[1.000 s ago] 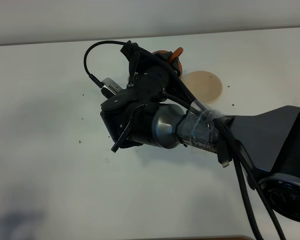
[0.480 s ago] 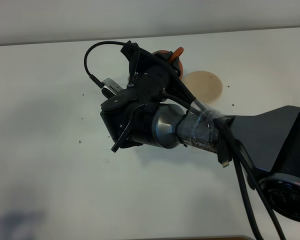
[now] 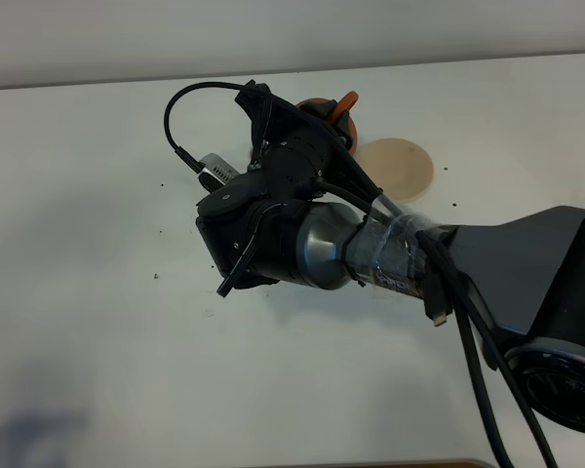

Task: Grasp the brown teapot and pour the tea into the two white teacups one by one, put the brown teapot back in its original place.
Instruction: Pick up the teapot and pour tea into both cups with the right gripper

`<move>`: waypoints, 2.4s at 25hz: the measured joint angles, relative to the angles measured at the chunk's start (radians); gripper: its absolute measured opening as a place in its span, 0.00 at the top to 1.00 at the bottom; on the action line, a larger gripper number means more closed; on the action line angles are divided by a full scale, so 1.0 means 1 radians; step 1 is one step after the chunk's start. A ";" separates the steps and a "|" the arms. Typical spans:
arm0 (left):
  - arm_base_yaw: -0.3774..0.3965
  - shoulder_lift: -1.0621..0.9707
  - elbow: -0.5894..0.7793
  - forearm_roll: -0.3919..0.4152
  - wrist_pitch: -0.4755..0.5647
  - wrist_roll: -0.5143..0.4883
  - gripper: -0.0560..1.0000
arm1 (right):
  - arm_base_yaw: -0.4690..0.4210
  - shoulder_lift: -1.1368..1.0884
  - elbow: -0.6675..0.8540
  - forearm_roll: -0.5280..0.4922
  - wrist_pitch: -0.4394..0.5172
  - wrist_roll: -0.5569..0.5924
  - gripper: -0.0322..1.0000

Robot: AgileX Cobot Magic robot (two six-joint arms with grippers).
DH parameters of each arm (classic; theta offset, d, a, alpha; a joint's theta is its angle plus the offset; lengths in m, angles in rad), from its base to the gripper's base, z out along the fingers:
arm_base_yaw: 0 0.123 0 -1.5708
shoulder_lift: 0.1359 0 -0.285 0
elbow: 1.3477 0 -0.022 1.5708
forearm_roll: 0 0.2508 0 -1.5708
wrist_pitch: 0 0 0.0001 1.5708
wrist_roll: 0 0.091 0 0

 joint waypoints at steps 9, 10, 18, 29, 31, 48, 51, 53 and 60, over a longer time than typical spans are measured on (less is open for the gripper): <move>0.000 0.000 0.000 0.000 0.000 0.000 0.54 | 0.000 0.000 0.000 0.000 -0.001 -0.012 0.88; 0.000 0.000 0.000 0.000 0.000 0.000 0.54 | 0.000 0.000 0.000 0.000 -0.001 -0.015 0.88; 0.000 0.000 0.000 0.000 0.000 0.000 0.54 | 0.000 0.000 0.000 0.000 -0.006 -0.019 0.88; 0.000 0.000 0.000 0.000 0.000 0.000 0.54 | 0.000 0.000 0.000 0.116 -0.047 0.098 0.88; 0.000 0.000 0.000 0.000 0.000 0.000 0.54 | 0.000 0.000 0.000 0.140 -0.036 0.145 0.88; 0.000 0.000 0.000 0.000 0.000 0.000 0.54 | -0.193 -0.071 -0.286 0.653 0.026 0.536 0.88; 0.000 0.000 0.000 0.000 0.000 0.000 0.54 | -0.262 -0.109 -0.292 0.767 0.033 0.618 0.88; 0.000 0.000 0.000 0.000 0.000 0.000 0.54 | -0.311 -0.122 -0.292 0.866 0.035 0.681 0.88; 0.000 0.000 0.000 0.000 0.000 0.000 0.54 | -0.474 -0.114 -0.292 1.198 0.040 0.777 0.88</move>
